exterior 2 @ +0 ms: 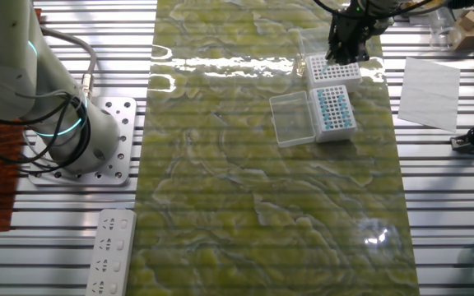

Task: Transfer all medium pipette tips from one holder to another

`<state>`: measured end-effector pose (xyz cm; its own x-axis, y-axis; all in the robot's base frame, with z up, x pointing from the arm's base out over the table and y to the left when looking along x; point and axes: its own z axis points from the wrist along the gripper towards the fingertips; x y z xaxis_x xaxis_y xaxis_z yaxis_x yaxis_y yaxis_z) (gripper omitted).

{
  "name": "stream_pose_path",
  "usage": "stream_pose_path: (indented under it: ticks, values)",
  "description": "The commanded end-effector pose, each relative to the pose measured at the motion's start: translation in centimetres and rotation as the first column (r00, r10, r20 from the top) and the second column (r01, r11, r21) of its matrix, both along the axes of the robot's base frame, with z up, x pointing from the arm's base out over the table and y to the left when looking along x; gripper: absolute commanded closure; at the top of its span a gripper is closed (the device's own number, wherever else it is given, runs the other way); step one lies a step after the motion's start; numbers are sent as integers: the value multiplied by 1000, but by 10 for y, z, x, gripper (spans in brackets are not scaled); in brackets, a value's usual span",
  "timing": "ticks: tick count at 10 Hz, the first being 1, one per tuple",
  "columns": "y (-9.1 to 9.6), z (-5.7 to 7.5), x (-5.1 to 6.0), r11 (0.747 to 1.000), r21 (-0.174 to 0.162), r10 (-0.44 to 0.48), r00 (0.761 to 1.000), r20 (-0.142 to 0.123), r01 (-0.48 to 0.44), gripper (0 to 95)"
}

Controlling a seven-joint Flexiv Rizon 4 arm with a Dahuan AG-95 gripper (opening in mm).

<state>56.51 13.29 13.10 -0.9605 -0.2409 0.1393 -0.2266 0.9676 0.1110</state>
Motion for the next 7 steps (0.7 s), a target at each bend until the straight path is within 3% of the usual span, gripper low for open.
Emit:
stream_pose_path:
  ticks: [1,7]
  values:
    - [0,1,-1,1000,4,17,1000,-13,-17,950]
    - [0,0,-2,999,4,35,999,-15,-35,950]
